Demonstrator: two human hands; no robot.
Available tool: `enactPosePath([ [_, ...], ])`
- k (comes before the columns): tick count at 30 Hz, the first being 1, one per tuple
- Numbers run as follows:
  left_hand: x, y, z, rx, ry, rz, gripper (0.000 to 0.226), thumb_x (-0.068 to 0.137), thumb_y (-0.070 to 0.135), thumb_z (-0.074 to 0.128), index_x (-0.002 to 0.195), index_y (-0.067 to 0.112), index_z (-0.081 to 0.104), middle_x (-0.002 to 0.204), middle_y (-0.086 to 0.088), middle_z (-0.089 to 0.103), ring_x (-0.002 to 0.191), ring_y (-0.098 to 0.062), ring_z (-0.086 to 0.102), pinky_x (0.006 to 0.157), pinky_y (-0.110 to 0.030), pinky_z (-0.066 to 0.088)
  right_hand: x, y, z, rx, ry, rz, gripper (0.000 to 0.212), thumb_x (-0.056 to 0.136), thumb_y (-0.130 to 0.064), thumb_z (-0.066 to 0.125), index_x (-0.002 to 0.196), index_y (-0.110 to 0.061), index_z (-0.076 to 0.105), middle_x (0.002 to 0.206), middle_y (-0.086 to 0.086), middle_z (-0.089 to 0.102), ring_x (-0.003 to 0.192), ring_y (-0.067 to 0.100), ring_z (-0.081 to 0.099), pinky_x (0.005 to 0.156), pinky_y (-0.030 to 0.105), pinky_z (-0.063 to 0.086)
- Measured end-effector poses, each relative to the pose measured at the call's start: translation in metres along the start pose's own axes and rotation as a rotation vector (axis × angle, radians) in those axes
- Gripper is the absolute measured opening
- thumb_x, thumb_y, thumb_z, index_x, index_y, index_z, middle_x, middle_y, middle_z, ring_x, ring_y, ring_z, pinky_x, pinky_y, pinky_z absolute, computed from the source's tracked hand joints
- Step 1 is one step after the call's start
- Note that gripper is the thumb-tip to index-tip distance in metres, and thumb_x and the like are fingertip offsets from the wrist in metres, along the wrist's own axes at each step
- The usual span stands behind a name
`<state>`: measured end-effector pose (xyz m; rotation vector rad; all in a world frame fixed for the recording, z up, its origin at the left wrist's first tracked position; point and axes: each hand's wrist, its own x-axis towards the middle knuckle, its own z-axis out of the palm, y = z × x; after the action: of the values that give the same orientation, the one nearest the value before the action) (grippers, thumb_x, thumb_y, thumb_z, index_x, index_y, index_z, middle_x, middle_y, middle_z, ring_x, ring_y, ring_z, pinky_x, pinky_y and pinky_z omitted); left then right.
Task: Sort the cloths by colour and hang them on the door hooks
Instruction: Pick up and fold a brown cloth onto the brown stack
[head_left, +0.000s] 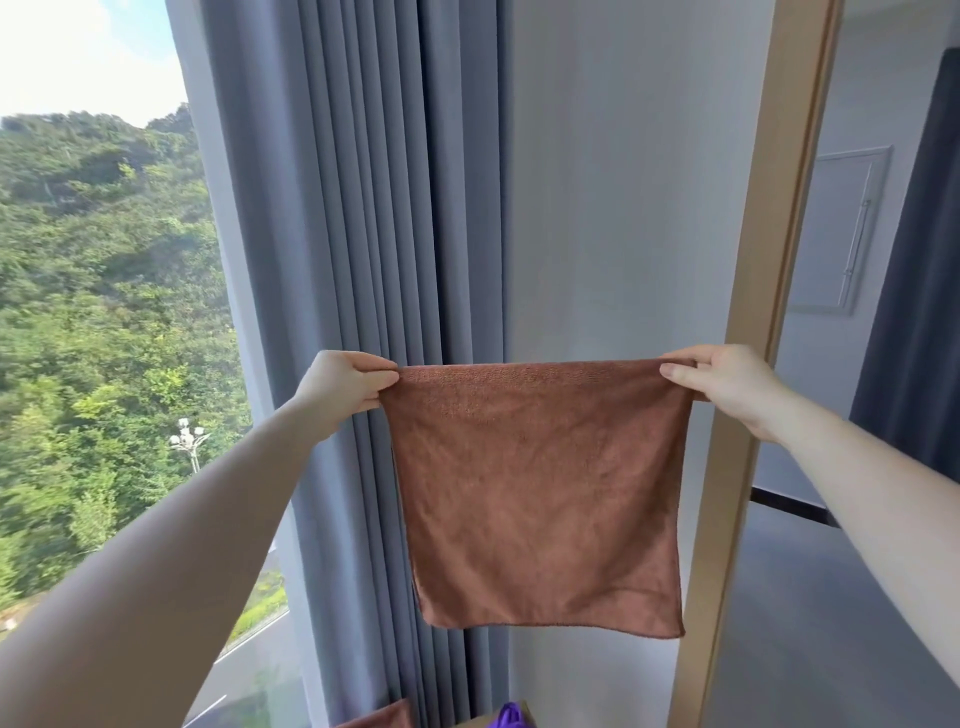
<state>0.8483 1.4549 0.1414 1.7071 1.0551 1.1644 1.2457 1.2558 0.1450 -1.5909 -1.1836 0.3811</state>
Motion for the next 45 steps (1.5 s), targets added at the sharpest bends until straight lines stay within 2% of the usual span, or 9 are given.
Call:
enactPosePath([
  [7,0.002,0.012,-0.003,0.368,0.051,0.107,0.013,0.088,0.018,0.073,0.079,0.023,0.078,0.075,0.001,0.075,0.075,-0.019,0.074,0.068,-0.032,0.053,-0.002,-0.005,0.002,-0.049,0.084,-0.05,0.019,0.095,-0.023,0.072,0.111,-0.013,0.074,0.11,0.01,0.074,0.106,0.024,0.068,0.09,0.025,0.047],
  [12,0.003,0.023,0.004,0.433,0.033,0.123,0.032,0.1,0.021,0.049,0.073,0.01,0.061,0.062,-0.005,0.044,0.056,-0.022,0.04,0.057,-0.041,0.047,-0.004,-0.007,0.005,-0.069,0.137,-0.064,0.023,0.098,-0.03,0.068,0.113,-0.013,0.073,0.11,0.004,0.07,0.107,0.025,0.062,0.09,0.033,0.045],
  [16,0.003,0.022,0.005,0.16,0.025,0.099,0.026,0.095,0.03,0.051,0.081,0.02,0.07,0.083,-0.006,0.07,0.073,-0.034,0.064,0.071,-0.038,0.06,-0.003,-0.007,0.004,-0.002,0.174,-0.037,0.028,0.101,-0.034,0.063,0.116,-0.011,0.07,0.113,0.001,0.065,0.11,0.017,0.054,0.093,0.031,0.036],
  [19,-0.002,0.025,0.009,-0.083,0.031,0.063,0.018,0.097,0.023,0.06,0.103,0.012,0.074,0.098,-0.006,0.075,0.086,-0.02,0.071,0.086,-0.037,0.062,-0.004,-0.005,0.003,0.117,0.203,0.004,0.028,0.099,-0.038,0.066,0.11,-0.012,0.071,0.114,0.003,0.07,0.11,0.022,0.063,0.102,0.04,0.048],
  [25,-0.006,0.027,0.012,-0.367,-0.114,-0.043,0.014,0.103,0.023,0.061,0.091,0.019,0.066,0.075,0.0,0.055,0.062,-0.013,0.052,0.057,-0.029,0.046,-0.008,-0.004,0.007,0.246,0.254,0.018,0.026,0.099,-0.034,0.066,0.108,-0.01,0.07,0.102,0.005,0.071,0.088,0.018,0.067,0.076,0.033,0.055],
  [28,-0.01,0.028,0.011,-0.533,-0.235,-0.11,0.015,0.105,0.027,0.057,0.102,0.023,0.072,0.077,0.003,0.064,0.062,-0.012,0.058,0.057,-0.027,0.052,-0.01,-0.005,0.008,0.258,0.276,0.01,0.027,0.101,-0.036,0.062,0.11,-0.012,0.068,0.102,0.005,0.068,0.09,0.02,0.064,0.071,0.031,0.05],
  [33,-0.004,0.022,0.016,-0.53,-0.306,-0.132,0.036,0.103,0.031,0.06,0.125,0.005,0.07,0.077,0.001,0.062,0.061,-0.009,0.058,0.06,-0.02,0.055,-0.012,-0.015,0.006,0.407,0.207,0.131,0.029,0.101,-0.038,0.063,0.108,-0.011,0.069,0.108,0.009,0.073,0.098,0.024,0.07,0.083,0.036,0.056],
  [39,-0.005,0.035,0.028,-0.585,-0.317,-0.062,0.023,0.099,-0.002,0.059,0.121,-0.004,0.065,0.112,-0.02,0.069,0.095,-0.023,0.069,0.078,-0.026,0.061,-0.017,-0.035,0.01,0.447,0.002,0.095,0.033,0.1,-0.023,0.064,0.121,0.002,0.067,0.104,0.014,0.072,0.087,0.02,0.07,0.073,0.029,0.057],
  [45,-0.022,0.061,0.058,-0.395,-0.32,-0.027,0.026,0.094,-0.014,0.058,0.11,-0.001,0.073,0.11,-0.016,0.076,0.098,-0.02,0.075,0.084,-0.025,0.061,-0.022,-0.051,0.024,0.415,-0.153,0.043,0.018,0.101,-0.007,0.057,0.106,-0.004,0.074,0.098,0.014,0.075,0.08,0.017,0.074,0.067,0.025,0.06],
])
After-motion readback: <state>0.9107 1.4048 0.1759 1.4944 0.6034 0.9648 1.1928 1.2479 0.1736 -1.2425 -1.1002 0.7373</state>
